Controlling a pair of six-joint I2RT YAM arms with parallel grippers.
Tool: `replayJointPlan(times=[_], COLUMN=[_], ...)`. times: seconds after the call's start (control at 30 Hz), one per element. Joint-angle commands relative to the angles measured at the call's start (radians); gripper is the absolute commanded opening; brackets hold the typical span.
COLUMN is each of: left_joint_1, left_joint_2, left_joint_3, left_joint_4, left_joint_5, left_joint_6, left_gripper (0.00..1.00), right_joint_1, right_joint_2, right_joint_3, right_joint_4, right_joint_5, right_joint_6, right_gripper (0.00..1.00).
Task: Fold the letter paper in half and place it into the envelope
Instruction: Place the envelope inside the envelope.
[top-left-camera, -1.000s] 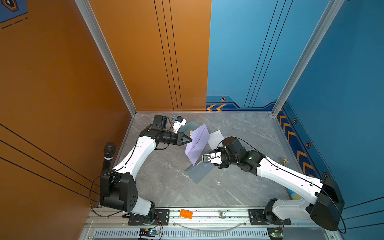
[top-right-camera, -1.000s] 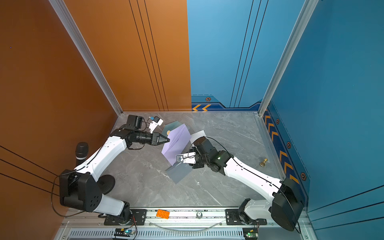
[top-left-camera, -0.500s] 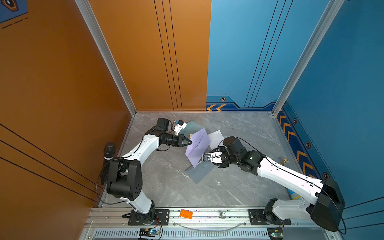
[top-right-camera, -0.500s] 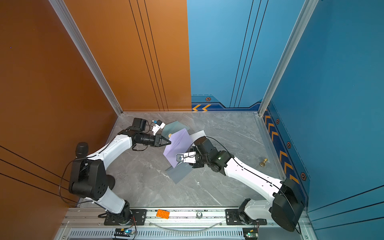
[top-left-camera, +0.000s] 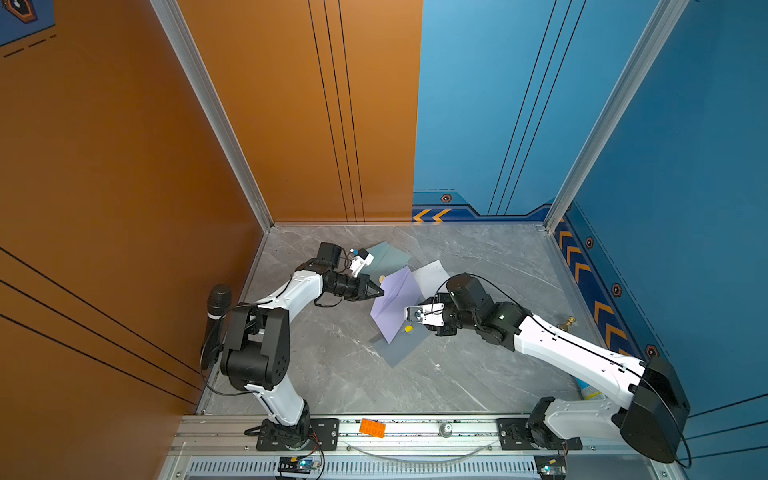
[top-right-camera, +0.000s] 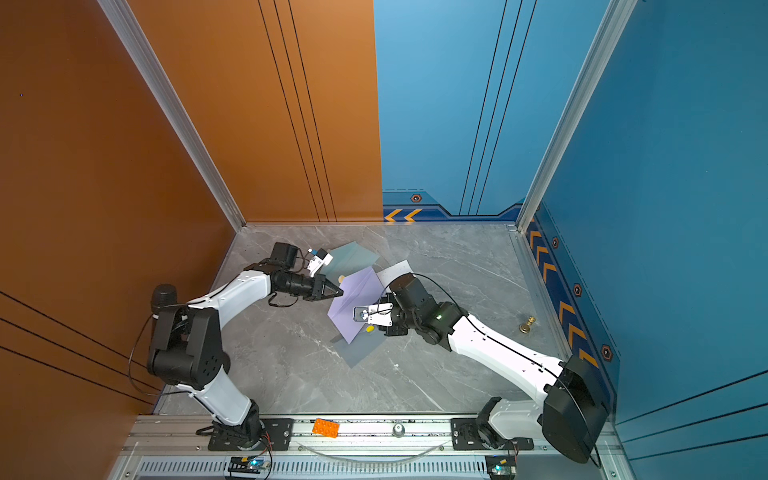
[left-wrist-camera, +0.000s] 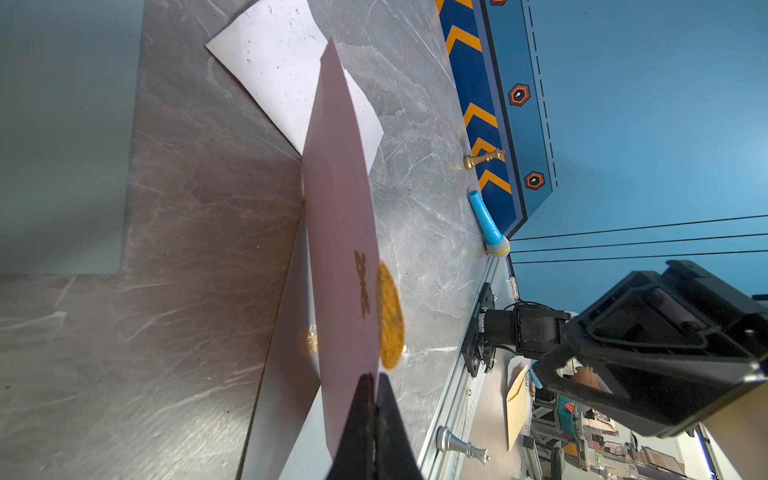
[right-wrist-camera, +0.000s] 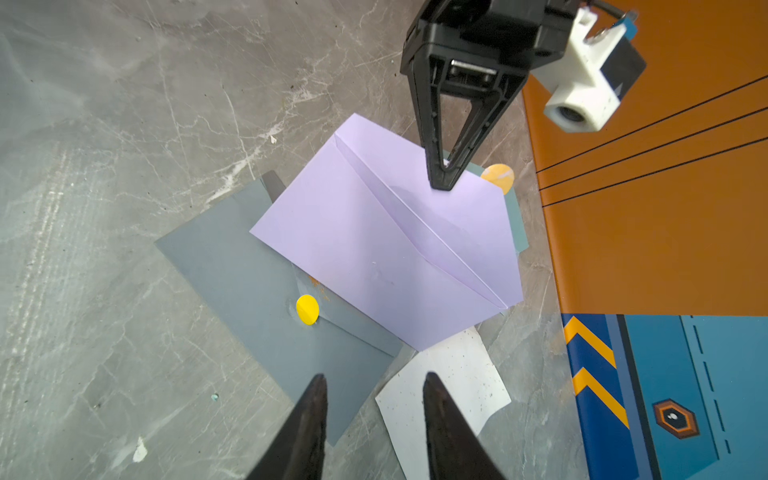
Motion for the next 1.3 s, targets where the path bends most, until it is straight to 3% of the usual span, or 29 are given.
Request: replayJointPlan(times=[0.0, 0.57, 0.73, 0.9, 1.0, 1.27], left_joint_1=[-0.006, -0.013, -0.013, -0.015, -0.015, -0.005], left_joint_2=[0.016, 0.082, 0.103, 0.101, 0.079, -0.007], left_joint_3=[-0.030, -0.082, -0.086, -0.090, -0.090, -0.152], left_joint_4=[-0.002, -0.001, -0.002, -0.002, -0.001, -0.002], left_joint_5=[-0.038, -0.152, -0.160, -0.185, -0.213, -0.233], left_joint_6=[0.002, 0.021, 0.026, 0.024, 0.018, -0.002], left_gripper=[0.00, 0.00, 0.00, 0.00, 0.10, 0.11], right_joint_1=[-0.005, 0.005, 0.007, 0.004, 0.003, 0.004], right_joint_2=[0.048, 0.374, 0.473, 0.542, 0.574, 0.595], right_joint_3=[-0.004, 0.019, 0.043, 0.077, 0.099, 0.092], right_joint_4=[0.037, 0.269, 0.271, 0.233, 0.195, 0.175], right_joint_5=[-0.060, -0.057, -0.045, -0.047, -0.049, -0.052], right_joint_6=[0.082, 0.397, 0.453, 0.506, 0.536, 0.575], right_gripper=[0.40, 0.32, 0.29, 0.19, 0.17, 0.12])
